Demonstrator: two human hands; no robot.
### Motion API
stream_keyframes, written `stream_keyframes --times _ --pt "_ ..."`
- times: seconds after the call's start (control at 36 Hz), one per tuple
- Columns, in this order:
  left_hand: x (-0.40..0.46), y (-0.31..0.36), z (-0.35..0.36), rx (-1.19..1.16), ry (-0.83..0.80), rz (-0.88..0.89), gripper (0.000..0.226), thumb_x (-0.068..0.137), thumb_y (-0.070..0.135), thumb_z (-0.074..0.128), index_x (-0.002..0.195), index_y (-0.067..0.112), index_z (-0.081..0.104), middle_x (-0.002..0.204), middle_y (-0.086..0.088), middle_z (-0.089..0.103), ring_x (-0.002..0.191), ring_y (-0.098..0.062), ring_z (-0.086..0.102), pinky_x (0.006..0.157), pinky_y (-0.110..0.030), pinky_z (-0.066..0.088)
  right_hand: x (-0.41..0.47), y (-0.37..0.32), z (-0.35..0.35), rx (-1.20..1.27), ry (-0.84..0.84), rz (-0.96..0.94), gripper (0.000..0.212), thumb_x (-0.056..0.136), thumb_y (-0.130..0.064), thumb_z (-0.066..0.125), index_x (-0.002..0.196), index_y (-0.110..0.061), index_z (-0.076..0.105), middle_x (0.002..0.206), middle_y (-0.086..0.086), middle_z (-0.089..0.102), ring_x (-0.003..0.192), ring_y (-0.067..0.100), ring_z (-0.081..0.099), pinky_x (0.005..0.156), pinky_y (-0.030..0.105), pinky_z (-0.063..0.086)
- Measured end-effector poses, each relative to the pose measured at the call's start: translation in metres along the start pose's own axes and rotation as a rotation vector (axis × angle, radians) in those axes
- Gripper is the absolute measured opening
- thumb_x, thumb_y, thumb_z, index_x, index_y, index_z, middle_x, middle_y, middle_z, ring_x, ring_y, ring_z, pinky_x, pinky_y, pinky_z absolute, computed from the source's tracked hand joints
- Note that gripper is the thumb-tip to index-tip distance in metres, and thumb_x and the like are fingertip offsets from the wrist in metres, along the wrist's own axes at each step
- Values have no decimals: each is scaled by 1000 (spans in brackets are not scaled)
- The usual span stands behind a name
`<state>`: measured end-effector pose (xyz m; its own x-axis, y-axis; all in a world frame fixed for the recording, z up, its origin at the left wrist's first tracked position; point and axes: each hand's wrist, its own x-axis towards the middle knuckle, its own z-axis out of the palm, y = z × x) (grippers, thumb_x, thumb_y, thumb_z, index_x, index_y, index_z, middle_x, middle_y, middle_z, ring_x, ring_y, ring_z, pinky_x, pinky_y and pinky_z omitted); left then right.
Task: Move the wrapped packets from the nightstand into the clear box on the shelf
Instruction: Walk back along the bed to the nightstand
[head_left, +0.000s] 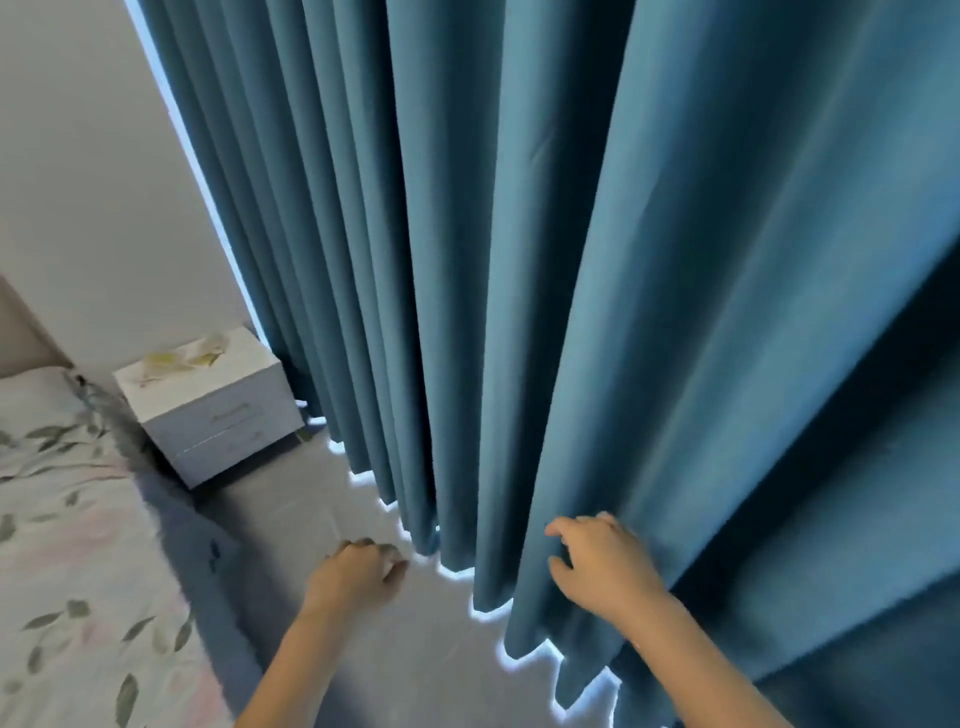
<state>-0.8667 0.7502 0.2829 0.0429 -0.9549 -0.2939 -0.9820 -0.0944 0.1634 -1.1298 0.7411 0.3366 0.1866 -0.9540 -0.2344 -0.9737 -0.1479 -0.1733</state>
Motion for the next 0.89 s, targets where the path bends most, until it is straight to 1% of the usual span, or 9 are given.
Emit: stream_keyframes --times 0.11,0.28,0.39,0.53,0.58,0.67,0.72,0.78,0.89 --pt "38 -23 -20 22 43 -111 36 99 45 32 125 37 56 123 5 59 119 -19 50 92 -29 42 74 -27 -7 -52 -49 -135 34 93 -27 44 126 -25 51 121 -3 59 120 23 44 98 33 36" --pt "76 -78 -50 -17 95 -274 33 98 41 35 119 35 60 120 1 62 114 -22 54 88 -32 46 179 -77 -16 -84 -120 -319 36 93 -28 44 128 -26 50 124 -5 59 120 23 45 98 34 40" --pt "89 -126 -57 -87 50 -370 32 98 39 39 119 33 62 125 1 61 115 -24 55 90 -33 46 237 -128 -11 -123 -192 -430 36 94 -30 44 129 -28 49 126 -5 58 120 23 45 99 34 38" --pt "118 -198 -65 -125 83 -507 33 98 37 37 112 27 65 119 -2 64 108 -25 59 86 -32 48 313 -213 0 -150 -261 -544 38 93 -30 43 130 -29 49 126 -4 59 122 23 45 98 34 38" --pt "135 -231 -72 -120 83 -550 35 98 36 35 111 24 65 117 -4 64 107 -26 59 85 -33 48 344 -251 3 -159 -264 -576 35 93 -36 44 126 -28 52 124 -4 60 121 23 47 98 34 38" --pt "164 -281 -82 -94 96 -582 34 98 36 35 112 25 64 114 -3 65 106 -26 57 85 -34 48 390 -308 3 -146 -255 -600 39 92 -46 46 125 -28 55 121 -2 62 120 24 48 97 35 41" --pt "185 -313 -92 -84 99 -589 33 98 35 36 114 28 63 112 -2 65 107 -26 56 84 -34 46 422 -344 2 -117 -258 -584 38 91 -46 45 122 -28 56 118 -2 63 117 24 50 95 34 43" --pt "204 -341 -103 -82 102 -581 32 97 35 37 114 30 64 111 0 65 106 -25 56 82 -33 44 449 -374 0 -118 -281 -579 39 92 -47 45 125 -28 54 119 -3 62 118 23 49 96 36 44" --pt "241 -390 -129 -65 110 -572 33 98 35 36 111 26 65 112 0 65 105 -25 57 78 -31 43 498 -423 -6 -83 -264 -575 40 92 -45 48 128 -27 53 121 -4 62 121 22 48 97 34 44"
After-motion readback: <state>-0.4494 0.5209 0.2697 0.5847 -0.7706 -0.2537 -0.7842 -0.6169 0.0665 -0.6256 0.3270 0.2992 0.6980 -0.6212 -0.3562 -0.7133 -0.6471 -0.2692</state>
